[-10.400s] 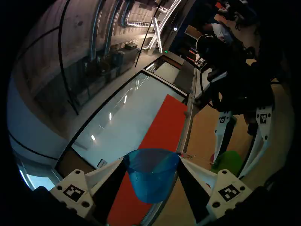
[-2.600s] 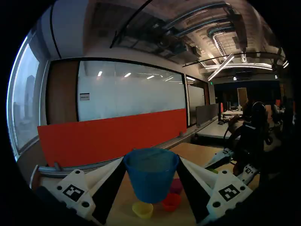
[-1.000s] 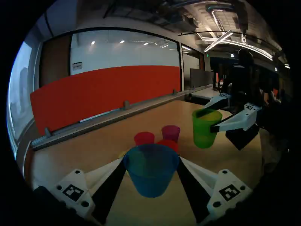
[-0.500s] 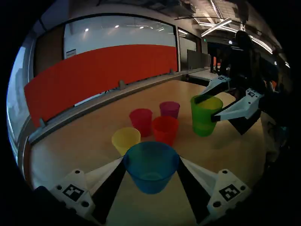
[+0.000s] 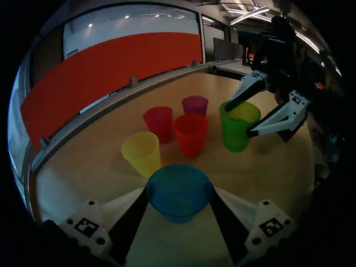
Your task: Pour water
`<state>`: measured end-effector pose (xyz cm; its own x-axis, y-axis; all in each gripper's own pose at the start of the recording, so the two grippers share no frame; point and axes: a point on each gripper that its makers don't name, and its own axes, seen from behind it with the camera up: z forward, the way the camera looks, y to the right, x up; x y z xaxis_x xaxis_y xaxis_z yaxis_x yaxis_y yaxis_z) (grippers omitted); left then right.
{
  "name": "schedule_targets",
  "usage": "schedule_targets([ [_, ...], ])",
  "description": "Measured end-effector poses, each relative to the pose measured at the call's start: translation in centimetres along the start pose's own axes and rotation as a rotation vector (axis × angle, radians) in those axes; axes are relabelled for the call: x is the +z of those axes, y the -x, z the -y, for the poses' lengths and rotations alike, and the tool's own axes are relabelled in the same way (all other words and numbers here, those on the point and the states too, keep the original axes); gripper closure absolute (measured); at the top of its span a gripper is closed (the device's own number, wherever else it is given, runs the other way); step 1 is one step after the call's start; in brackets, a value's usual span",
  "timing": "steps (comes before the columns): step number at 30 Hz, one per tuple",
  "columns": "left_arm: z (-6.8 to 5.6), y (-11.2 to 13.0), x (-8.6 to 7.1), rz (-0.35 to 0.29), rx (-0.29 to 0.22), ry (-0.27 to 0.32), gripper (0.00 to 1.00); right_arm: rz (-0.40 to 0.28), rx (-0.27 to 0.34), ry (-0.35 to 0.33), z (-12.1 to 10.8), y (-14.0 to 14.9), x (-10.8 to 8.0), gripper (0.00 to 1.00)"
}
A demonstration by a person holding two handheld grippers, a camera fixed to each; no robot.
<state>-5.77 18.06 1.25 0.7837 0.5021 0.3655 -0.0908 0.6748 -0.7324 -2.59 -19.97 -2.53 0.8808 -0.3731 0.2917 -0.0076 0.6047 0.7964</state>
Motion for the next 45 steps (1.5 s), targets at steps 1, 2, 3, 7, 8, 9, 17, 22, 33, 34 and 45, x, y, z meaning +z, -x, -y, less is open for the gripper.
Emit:
schedule_targets([
  [1,0.0,0.2,0.1,0.008,0.0,0.004,0.11,0.009,-0.003,-0.002,0.0,0.3,0.1,0.08],
  [2,-0.1,0.4,0.2,0.015,0.0,0.008,0.11,0.017,-0.005,-0.003,0.0,0.5,0.2,0.08],
  [3,-0.1,0.6,0.3,0.022,0.001,0.011,0.11,0.025,-0.007,-0.005,0.0,0.7,0.3,0.08],
  [7,-0.2,1.2,0.8,0.047,0.002,0.021,0.11,0.056,-0.011,-0.01,0.0,1.6,0.7,0.08],
  [8,-0.3,1.4,0.9,0.051,0.002,0.024,0.11,0.062,-0.012,-0.011,0.0,1.8,0.8,0.08],
  [9,-0.3,1.4,1.0,0.054,0.002,0.026,0.11,0.068,-0.012,-0.012,0.0,2.0,0.9,0.08],
  [17,-0.4,1.5,1.2,0.053,-0.004,0.039,0.11,0.098,-0.013,-0.015,-0.1,3.2,1.3,0.08],
  [22,-0.4,1.6,1.2,0.055,-0.004,0.042,0.11,0.112,-0.015,-0.014,-0.1,3.8,1.4,0.08],
  [33,-0.2,2.0,1.0,0.061,-0.016,0.053,0.11,0.136,-0.019,-0.009,0.0,5.1,1.6,0.08],
  [34,-0.2,2.0,1.0,0.062,-0.019,0.054,0.11,0.135,-0.018,-0.009,0.0,5.2,1.6,0.08],
  [45,-0.2,2.8,1.1,0.074,-0.062,0.068,0.11,0.137,-0.015,-0.002,-0.1,5.5,1.5,0.08],
])
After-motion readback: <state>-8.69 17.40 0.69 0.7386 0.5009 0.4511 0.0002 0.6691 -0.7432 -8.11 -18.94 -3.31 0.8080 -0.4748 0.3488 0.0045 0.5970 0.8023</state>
